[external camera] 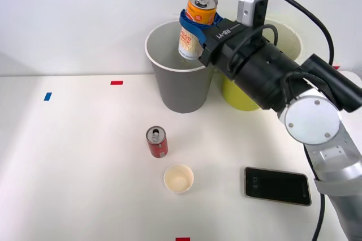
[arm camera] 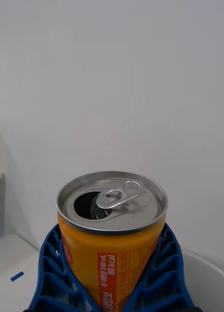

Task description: Put cans in the gray bin, plastic bottles in the light green bin

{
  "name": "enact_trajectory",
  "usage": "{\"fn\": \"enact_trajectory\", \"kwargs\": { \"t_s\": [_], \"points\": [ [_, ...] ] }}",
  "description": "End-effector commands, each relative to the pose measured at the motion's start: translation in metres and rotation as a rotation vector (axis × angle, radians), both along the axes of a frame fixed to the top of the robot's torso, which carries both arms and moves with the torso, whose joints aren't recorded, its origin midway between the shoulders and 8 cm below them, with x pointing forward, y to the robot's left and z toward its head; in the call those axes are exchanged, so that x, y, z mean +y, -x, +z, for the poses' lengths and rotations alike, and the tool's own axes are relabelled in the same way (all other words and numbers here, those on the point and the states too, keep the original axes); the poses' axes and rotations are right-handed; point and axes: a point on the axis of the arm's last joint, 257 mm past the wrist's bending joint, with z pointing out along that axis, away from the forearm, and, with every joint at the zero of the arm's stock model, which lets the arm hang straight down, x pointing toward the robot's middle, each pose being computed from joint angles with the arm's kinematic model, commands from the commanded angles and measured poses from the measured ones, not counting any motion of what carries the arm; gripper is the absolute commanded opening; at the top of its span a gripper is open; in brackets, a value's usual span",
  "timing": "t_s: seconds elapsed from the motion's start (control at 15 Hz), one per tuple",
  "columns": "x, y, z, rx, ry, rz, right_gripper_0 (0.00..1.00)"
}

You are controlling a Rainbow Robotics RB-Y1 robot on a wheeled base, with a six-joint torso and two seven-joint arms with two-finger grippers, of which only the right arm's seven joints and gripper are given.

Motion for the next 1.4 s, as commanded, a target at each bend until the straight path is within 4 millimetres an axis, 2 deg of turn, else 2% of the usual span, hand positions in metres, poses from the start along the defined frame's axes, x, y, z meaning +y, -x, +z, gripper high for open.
{"fn": "enact_trajectory", "kwargs": {
  "t_s": [0.07, 0.27, 0.47, 0.73, 0.8, 0.87, 0.93, 1.2, 1.4],
  "points": [
    [0.015, -0.038, 0.002, 0.017, 0.02, -0.013, 0.0],
    [0.023, -0.071, -0.003, 0.044, 0.033, -0.042, 0.0],
    [0.032, -0.09, -0.007, 0.064, 0.056, -0.051, 0.0],
    [0.039, -0.103, -0.012, 0.054, 0.05, -0.085, 0.0],
    [0.04, -0.103, -0.013, 0.044, 0.042, -0.096, 0.12],
    [0.042, -0.103, -0.015, 0.04, 0.045, -0.098, 0.48],
    [0.042, -0.102, -0.017, 0.04, 0.053, -0.097, 1.0],
    [0.041, -0.088, -0.016, 0.009, 0.102, -0.06, 1.0],
    [0.018, -0.05, -0.02, -0.001, 0.064, -0.026, 1.0]
  ]
}}
